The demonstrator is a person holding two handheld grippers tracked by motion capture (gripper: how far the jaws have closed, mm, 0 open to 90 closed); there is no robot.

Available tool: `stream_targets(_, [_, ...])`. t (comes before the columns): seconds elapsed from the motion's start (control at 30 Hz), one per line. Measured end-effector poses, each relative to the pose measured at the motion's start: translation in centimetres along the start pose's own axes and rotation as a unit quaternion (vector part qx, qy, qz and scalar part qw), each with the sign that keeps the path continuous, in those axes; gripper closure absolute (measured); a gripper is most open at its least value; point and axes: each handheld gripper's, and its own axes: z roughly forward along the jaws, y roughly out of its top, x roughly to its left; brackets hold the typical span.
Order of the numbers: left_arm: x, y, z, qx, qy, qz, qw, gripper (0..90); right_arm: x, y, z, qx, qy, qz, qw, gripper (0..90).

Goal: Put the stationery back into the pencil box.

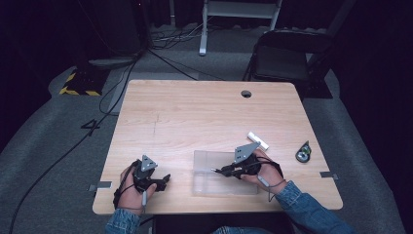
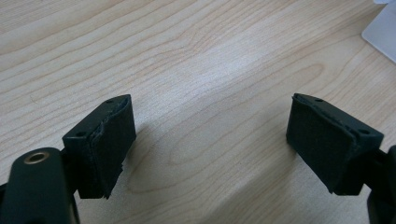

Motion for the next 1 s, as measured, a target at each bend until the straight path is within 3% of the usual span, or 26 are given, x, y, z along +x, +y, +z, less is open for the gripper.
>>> stream_targets(0.57, [-0.1,0.0,0.1,-0.004,-0.002,0.002,1.0000,16.1,0.5,0.0,0.8,0.014,0.006,-0.012,0.9998,80.0])
stream_targets(0.73, [-0.1,0.0,0.1,-0.004,-0.002,0.003,1.0000,16.1,0.5,0.1,0.7,0.012,0.007,-0.015,0.9998,74.1])
stream_targets(0.83, [-0.1,0.0,0.1,-0.004,-0.002,0.003,1.0000,16.0,0.6,0.4,-0.1,0.006,-0.004,-0.020,0.9998,72.5])
stream_targets(1.0, [-0.1,0.0,0.1,-0.002,-0.003,0.002,1.0000,16.0,0.7,0.8,-1.9,0.003,-0.006,-0.006,1.0000,72.6])
